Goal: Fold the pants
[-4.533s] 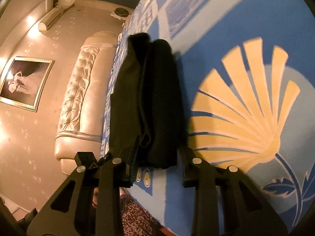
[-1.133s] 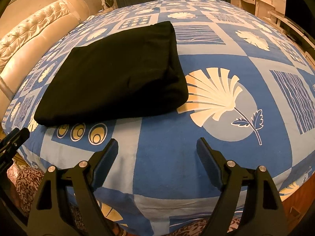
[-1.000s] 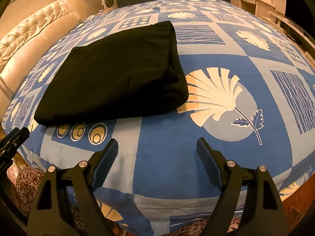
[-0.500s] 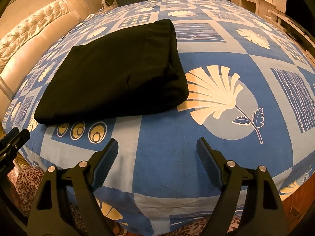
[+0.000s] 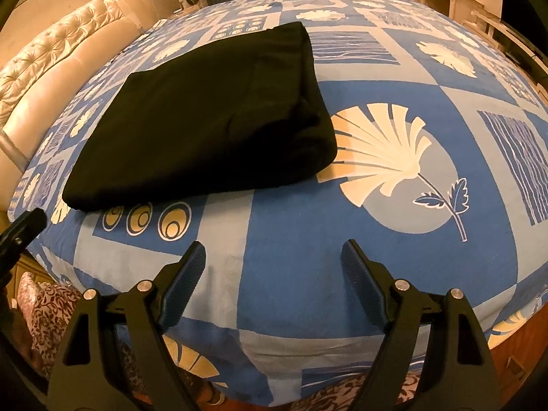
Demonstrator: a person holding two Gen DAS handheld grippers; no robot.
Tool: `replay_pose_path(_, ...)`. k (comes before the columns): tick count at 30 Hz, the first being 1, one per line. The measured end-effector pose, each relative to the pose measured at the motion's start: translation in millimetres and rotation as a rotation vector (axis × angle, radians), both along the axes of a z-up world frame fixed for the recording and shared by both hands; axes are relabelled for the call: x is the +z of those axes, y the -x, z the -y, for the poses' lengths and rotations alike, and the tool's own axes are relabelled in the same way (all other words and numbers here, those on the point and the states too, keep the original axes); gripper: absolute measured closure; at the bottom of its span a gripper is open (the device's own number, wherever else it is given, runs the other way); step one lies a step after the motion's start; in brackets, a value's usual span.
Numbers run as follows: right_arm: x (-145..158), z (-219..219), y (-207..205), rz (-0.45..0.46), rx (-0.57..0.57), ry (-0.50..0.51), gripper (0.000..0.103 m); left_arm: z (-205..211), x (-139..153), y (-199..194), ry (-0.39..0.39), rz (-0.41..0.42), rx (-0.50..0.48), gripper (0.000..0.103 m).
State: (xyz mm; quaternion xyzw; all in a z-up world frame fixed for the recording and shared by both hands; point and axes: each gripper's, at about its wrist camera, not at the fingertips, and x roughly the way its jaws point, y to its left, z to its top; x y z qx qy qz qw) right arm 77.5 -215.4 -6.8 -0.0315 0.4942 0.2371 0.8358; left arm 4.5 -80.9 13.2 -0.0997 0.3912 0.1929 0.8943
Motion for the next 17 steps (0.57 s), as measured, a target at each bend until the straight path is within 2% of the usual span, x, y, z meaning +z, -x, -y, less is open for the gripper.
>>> replay_pose_path(3,-2,-1,0,-0.011,0.001,0.000,0.021,2,-2,-4,-0.078,-0.051,0.007,0.016)
replay_pose_path(4,-2,-1,0,-0.014,0.000,0.000,0.021,2,-2,-5,-0.081,-0.052,-0.005,0.016)
replay_pose_path(7,-4,-1,0,-0.019,0.002,0.001,0.021,2,2,-10,-0.050,-0.017,-0.104,0.016)
replay_pose_path(10,-4,0,0,-0.027,0.003,-0.004,0.021,-1,6,-17,-0.017,-0.004,-0.158,0.016)
replay_pose_path(14,-1,10,-10,-0.079,-0.019,-0.057,0.021,-21,13,-24,-0.026,0.011,-0.133,0.016)
replay_pose_path(17,5,28,-31,-0.109,-0.074,-0.109,0.021,-59,19,-36,-0.034,0.024,-0.118,0.016)
